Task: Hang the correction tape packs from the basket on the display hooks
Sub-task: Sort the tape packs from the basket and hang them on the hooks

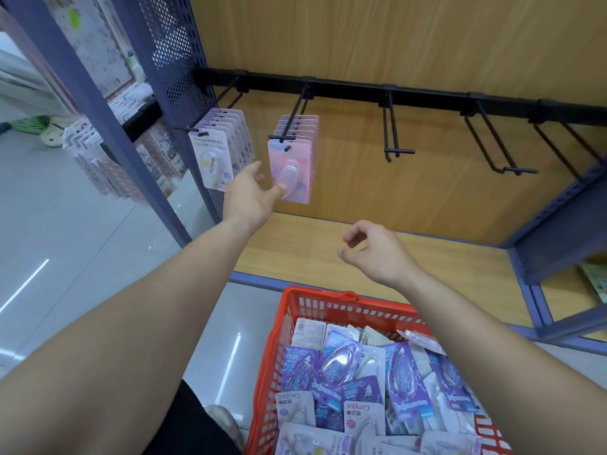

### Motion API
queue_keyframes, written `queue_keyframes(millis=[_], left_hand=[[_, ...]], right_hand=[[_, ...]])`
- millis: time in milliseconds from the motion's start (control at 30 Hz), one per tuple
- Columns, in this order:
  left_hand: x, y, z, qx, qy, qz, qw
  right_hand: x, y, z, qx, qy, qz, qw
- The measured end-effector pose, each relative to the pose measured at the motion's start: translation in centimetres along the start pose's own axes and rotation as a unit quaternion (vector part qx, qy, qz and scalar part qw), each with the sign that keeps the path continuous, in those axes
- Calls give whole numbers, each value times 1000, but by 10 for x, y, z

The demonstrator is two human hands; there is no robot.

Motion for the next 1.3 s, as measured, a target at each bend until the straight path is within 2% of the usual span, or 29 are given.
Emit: queue_keyframes(millis=[100, 200, 333, 433, 500, 600, 700, 900, 967, 1100, 1233, 1300], left_hand=[[31, -5, -10, -105, 44, -79, 990], [78, 1, -16, -185, 67, -188, 962], [149, 27, -28, -274, 114, -323, 899], [192, 56, -45, -297, 118, -410, 854], [212, 77, -53, -281, 98, -431, 852], [228, 108, -69, -243, 47, -423, 872], [235, 138, -83, -225, -2, -382, 896], [232, 168, -103, -199, -72, -298, 931], [228, 170, -107, -172, -79, -277, 942], [219, 170, -105, -85, -112, -262, 955], [211, 158, -105, 25, -147, -214, 965], [210, 149, -103, 90, -176, -204, 959]], right_hand=[[21, 3, 23, 10, 6, -8, 1000], [49, 5, 62, 20, 27, -19, 999], [88, 3, 130, 3, 110, -22, 994], [111, 4, 182, 16, 169, -25, 985], [121, 10, 209, 13, 205, -46, 978], [127, 28, 235, 0, 231, -86, 969], [124, 52, 249, -25, 242, -118, 963], [117, 93, 251, 68, 263, -25, 962], [115, 97, 250, 58, 276, -13, 959], [114, 87, 258, -93, 272, 2, 958], [116, 68, 259, -263, 266, 16, 927], [118, 61, 249, -322, 246, -5, 914]])
Point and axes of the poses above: each hand's wrist, its own x-axis away from the middle knuckle, its own y-axis out of the palm, z = x × y, the point moved 1 cm from there along -x, towards the middle knuckle, and after that the axes turned 9 degrees about y, right-handed, at the moved point
